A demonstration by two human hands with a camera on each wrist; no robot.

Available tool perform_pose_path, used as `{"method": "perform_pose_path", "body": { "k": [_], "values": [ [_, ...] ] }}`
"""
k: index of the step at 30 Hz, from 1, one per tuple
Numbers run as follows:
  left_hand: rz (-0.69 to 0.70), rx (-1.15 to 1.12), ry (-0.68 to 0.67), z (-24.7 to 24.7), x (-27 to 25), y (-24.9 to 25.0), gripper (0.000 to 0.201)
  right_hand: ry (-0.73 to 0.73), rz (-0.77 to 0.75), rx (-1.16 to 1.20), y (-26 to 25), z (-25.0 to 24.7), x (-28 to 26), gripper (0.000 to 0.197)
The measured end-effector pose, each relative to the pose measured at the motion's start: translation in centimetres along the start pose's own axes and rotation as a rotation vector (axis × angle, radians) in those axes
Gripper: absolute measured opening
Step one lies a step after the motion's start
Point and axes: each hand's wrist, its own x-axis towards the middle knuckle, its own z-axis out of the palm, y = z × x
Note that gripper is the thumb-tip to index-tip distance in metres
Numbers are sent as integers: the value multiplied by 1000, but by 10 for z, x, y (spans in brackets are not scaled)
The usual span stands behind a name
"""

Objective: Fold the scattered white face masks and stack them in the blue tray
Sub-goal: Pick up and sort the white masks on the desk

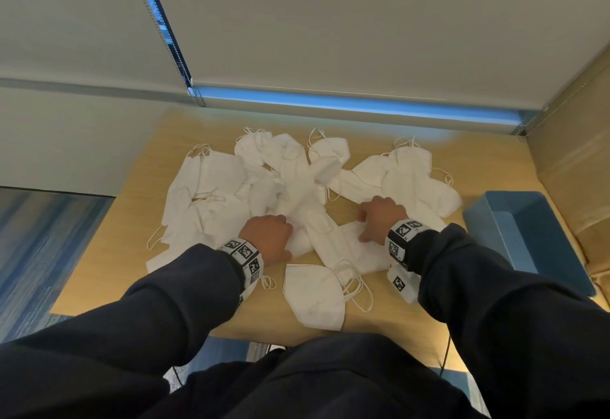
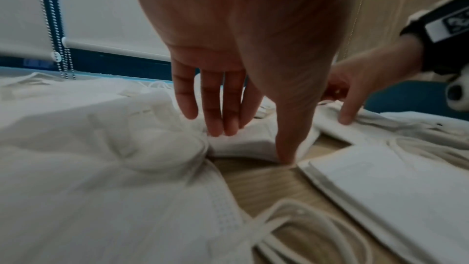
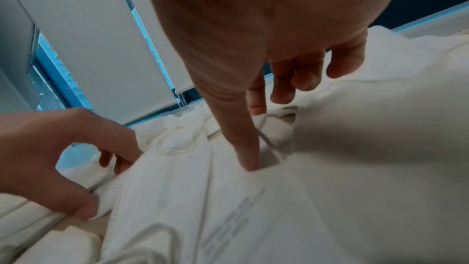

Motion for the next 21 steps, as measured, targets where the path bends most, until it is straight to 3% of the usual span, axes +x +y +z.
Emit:
{"method": "perform_pose_path", "body": {
  "k": [4, 7, 11, 15, 18, 21],
  "values": [
    [8, -18, 63, -2, -6, -2, 30, 54, 33, 381, 12, -12, -3, 22],
    [-81, -336, 79, -10, -8, -14, 24, 96, 45, 782, 26, -25, -11, 19],
    [-111, -721, 229, -35, -23, -28, 37, 145, 129, 1138, 44, -38, -23, 18],
    [-155, -980, 247, -63, -33, -32, 26, 161, 197, 1321, 56, -42, -28, 33],
    [-220, -1343, 249, -65, -33, -31, 24, 216, 204, 1375, 56, -49, -31, 18],
    [-358, -1773, 229, -57, -30, -25, 35, 276, 133, 1365, 51, -57, -38, 13]
  ]
}}
